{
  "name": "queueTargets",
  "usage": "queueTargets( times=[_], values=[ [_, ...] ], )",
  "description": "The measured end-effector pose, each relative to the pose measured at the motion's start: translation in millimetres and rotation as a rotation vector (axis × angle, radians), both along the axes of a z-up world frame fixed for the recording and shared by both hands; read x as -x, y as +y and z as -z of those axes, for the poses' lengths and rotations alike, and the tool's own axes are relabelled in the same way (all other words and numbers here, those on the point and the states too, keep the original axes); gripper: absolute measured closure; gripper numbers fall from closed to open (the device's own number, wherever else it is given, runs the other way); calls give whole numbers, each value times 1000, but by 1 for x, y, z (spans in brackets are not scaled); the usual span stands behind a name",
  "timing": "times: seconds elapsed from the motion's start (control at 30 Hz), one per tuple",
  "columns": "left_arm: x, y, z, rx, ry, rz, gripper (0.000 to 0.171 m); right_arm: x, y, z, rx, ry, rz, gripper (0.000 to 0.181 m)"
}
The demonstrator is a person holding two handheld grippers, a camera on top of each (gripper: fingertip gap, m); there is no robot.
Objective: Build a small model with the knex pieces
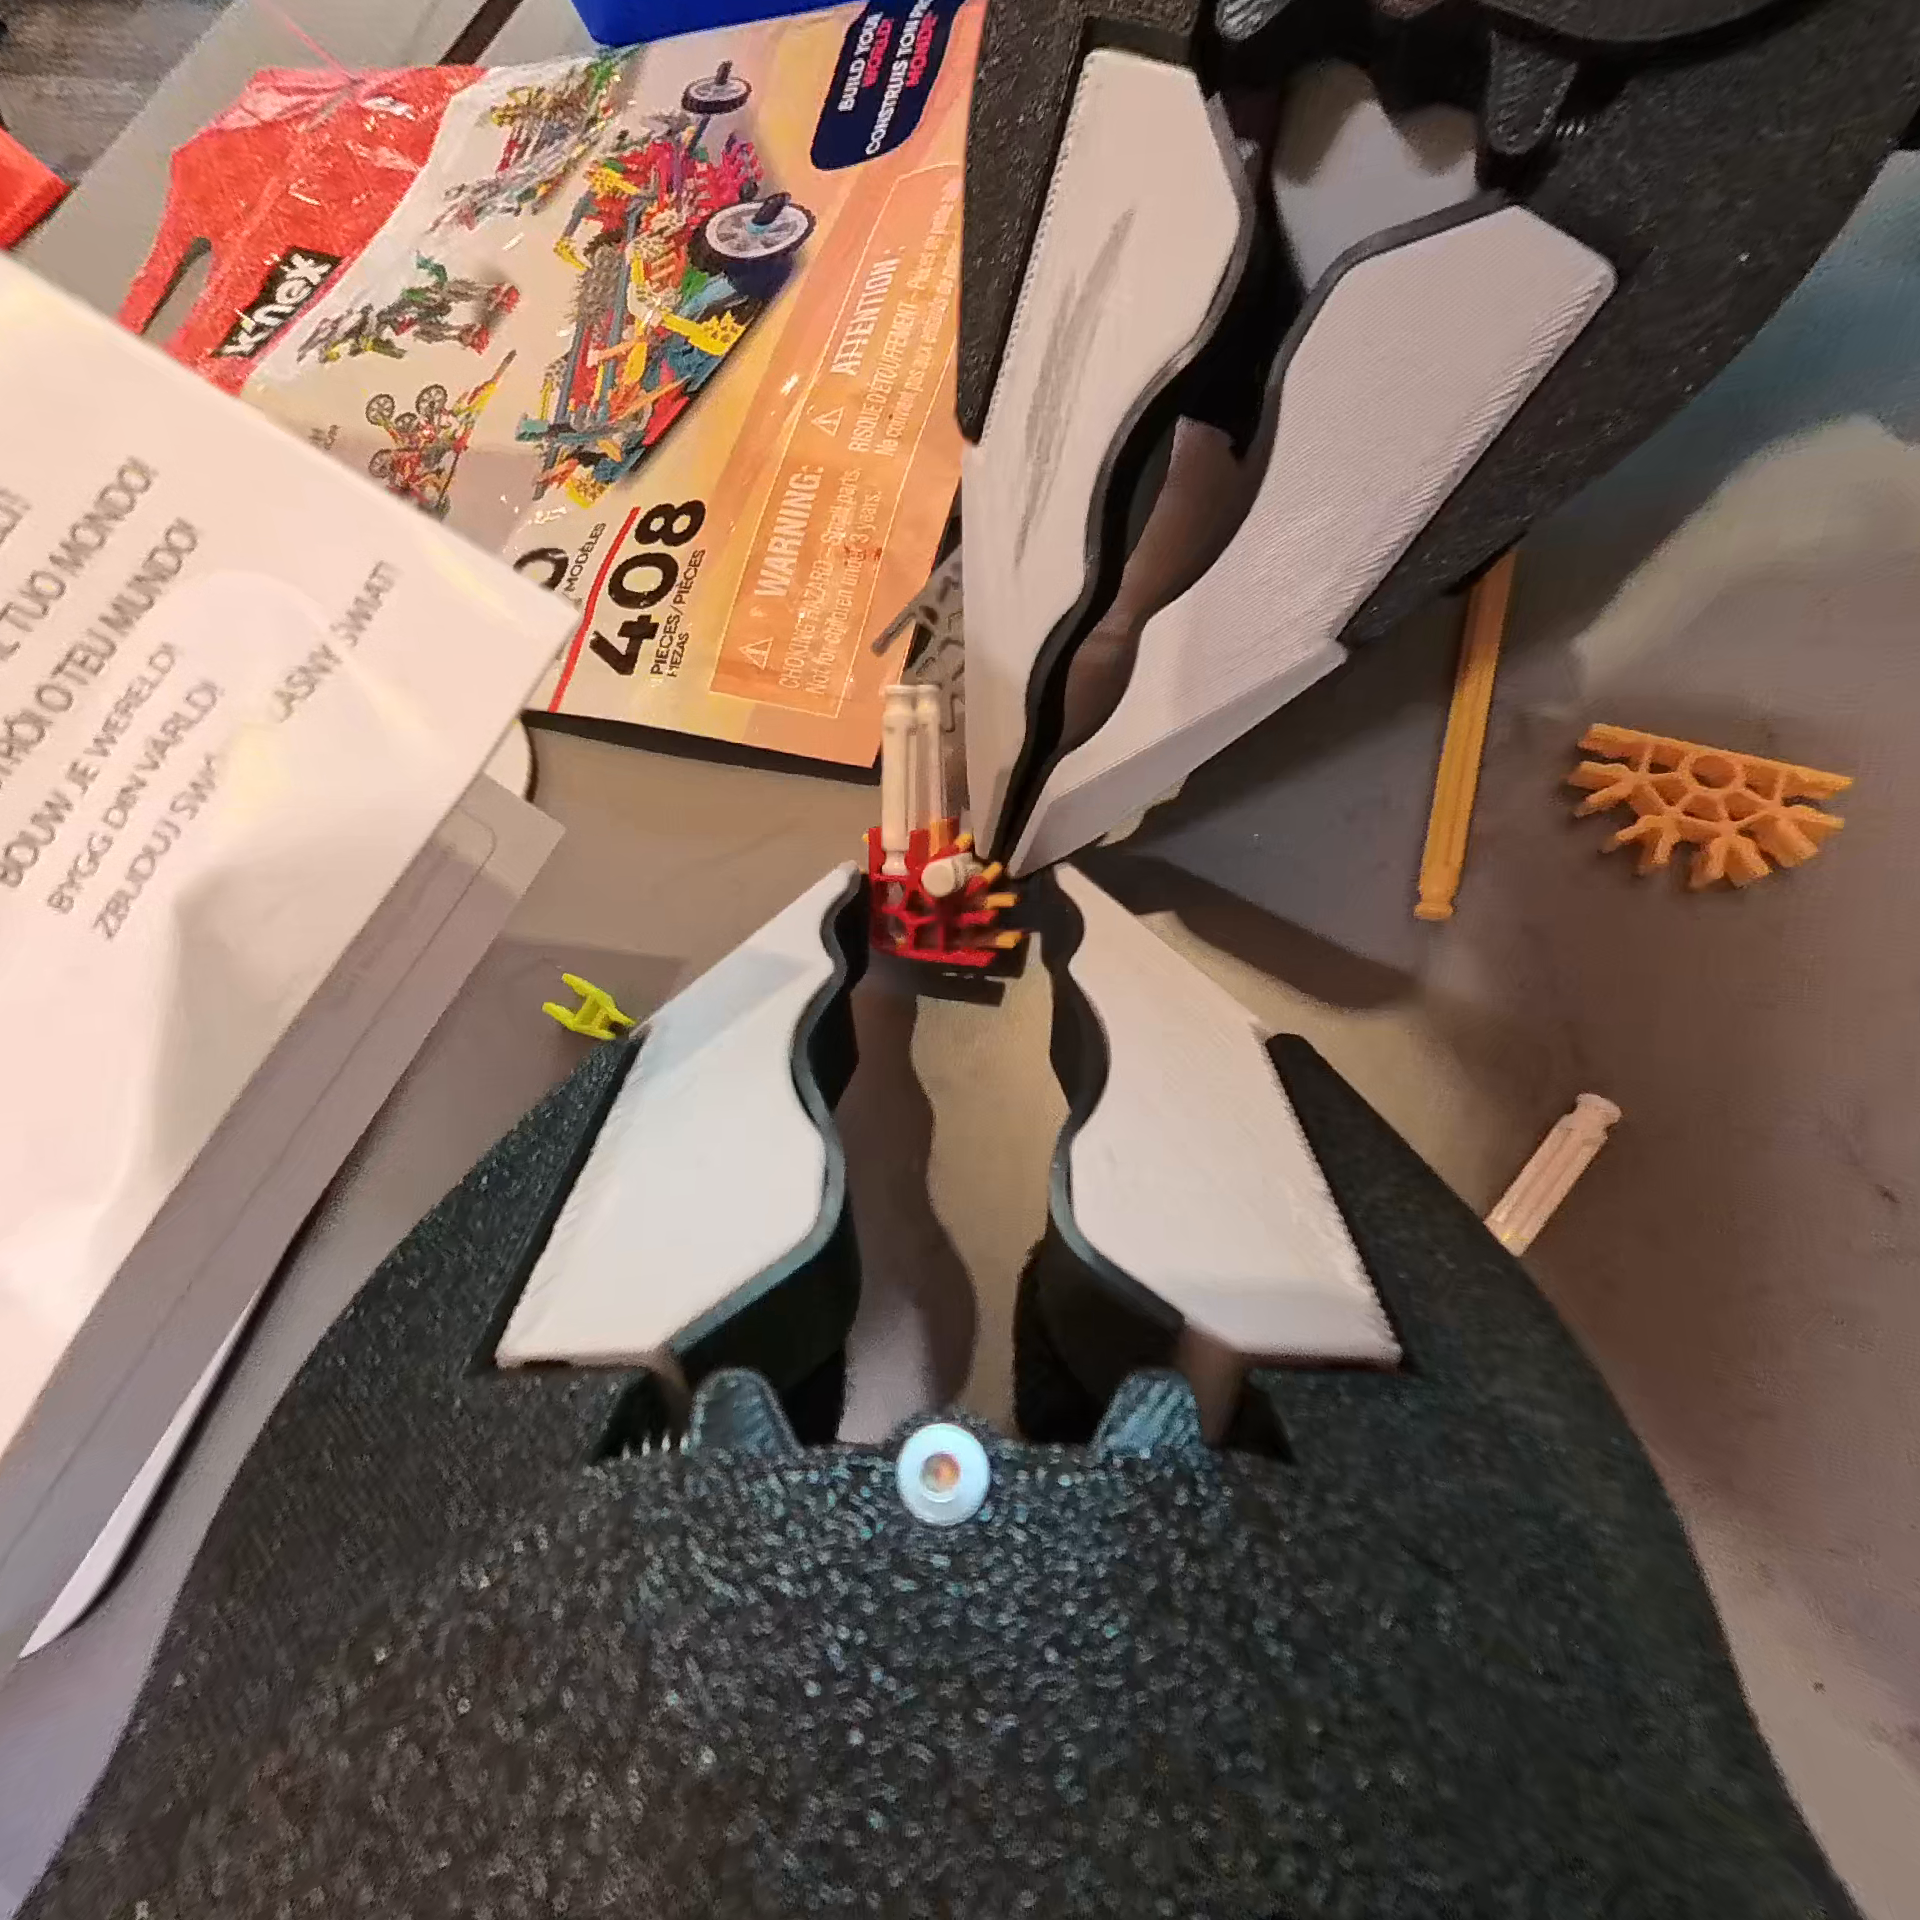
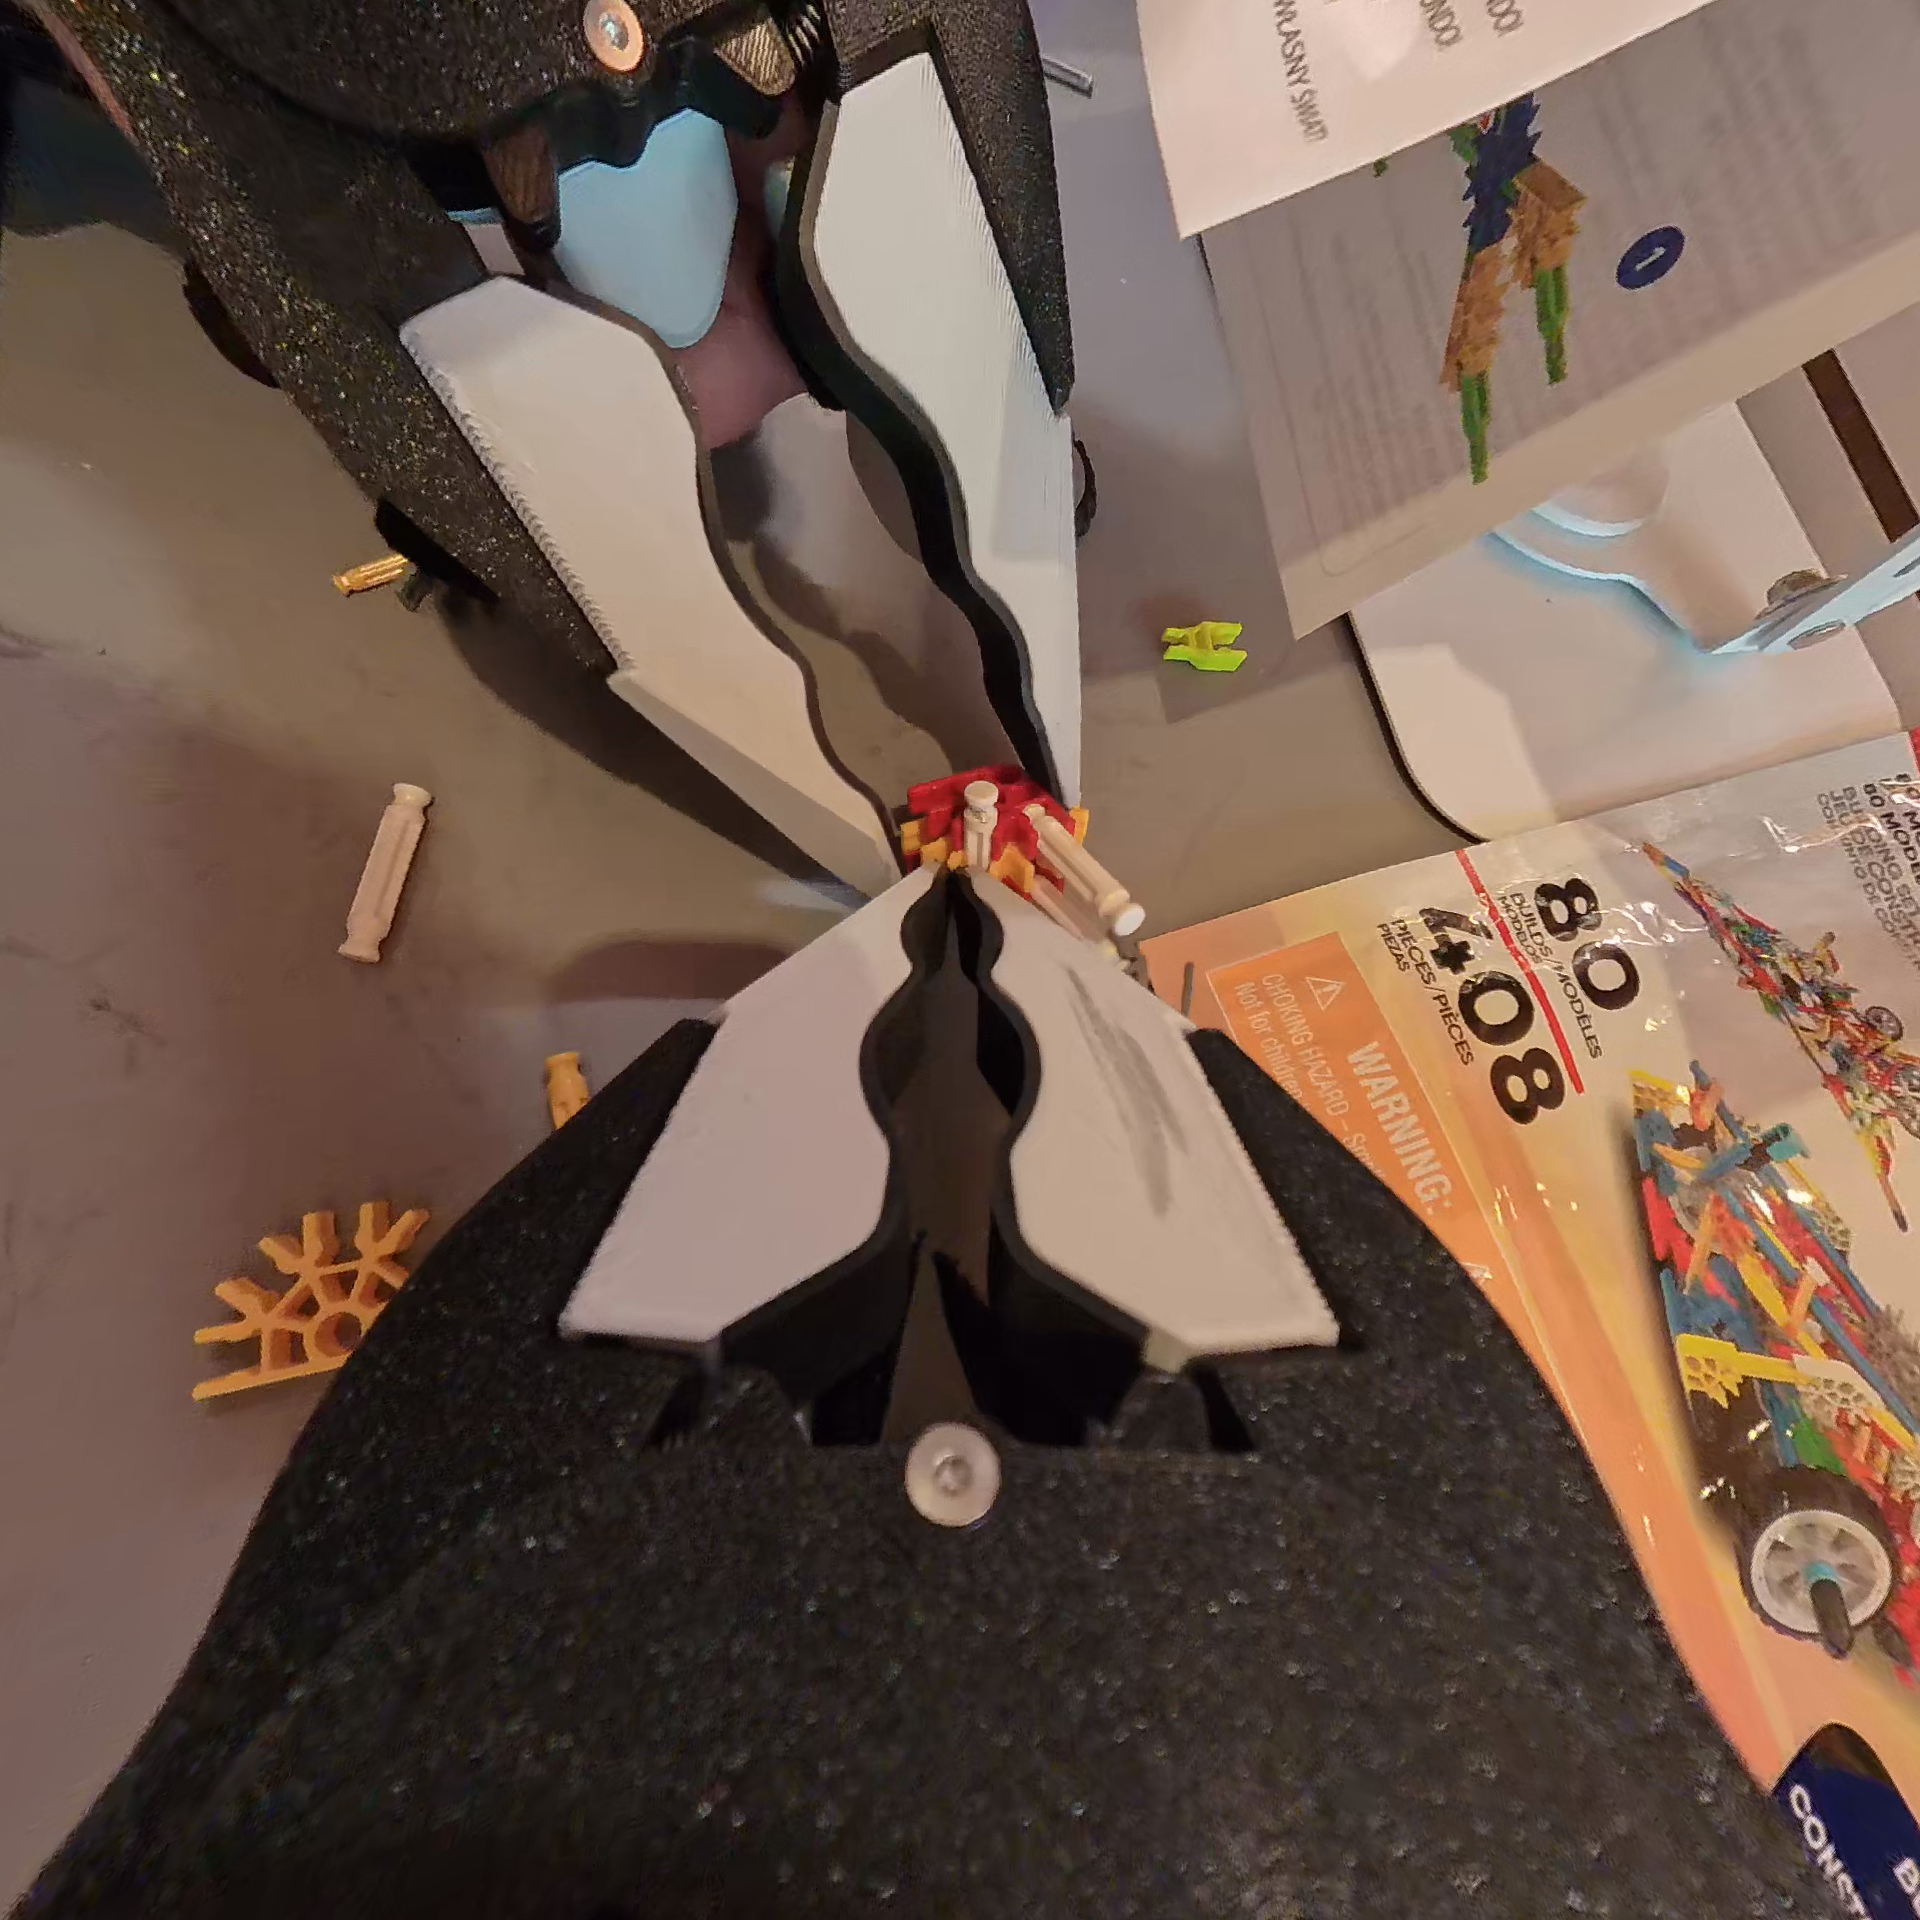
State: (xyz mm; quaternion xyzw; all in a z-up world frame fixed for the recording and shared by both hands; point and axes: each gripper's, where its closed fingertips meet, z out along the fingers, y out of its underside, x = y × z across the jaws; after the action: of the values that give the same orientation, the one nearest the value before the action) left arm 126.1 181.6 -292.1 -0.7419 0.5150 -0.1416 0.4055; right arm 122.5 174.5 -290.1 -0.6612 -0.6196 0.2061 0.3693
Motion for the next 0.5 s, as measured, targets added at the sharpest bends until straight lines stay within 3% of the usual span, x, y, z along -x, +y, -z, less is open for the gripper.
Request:
queueTargets(
  times=[0.2,0.5],
  values=[
    [1,-1,0,14,-5,6,144,-1,-1,0,12,14,-5,181],
    [-5,-2,0,-158,81,101,144,-7,-5,1,61,9,-17,181]
  ],
)
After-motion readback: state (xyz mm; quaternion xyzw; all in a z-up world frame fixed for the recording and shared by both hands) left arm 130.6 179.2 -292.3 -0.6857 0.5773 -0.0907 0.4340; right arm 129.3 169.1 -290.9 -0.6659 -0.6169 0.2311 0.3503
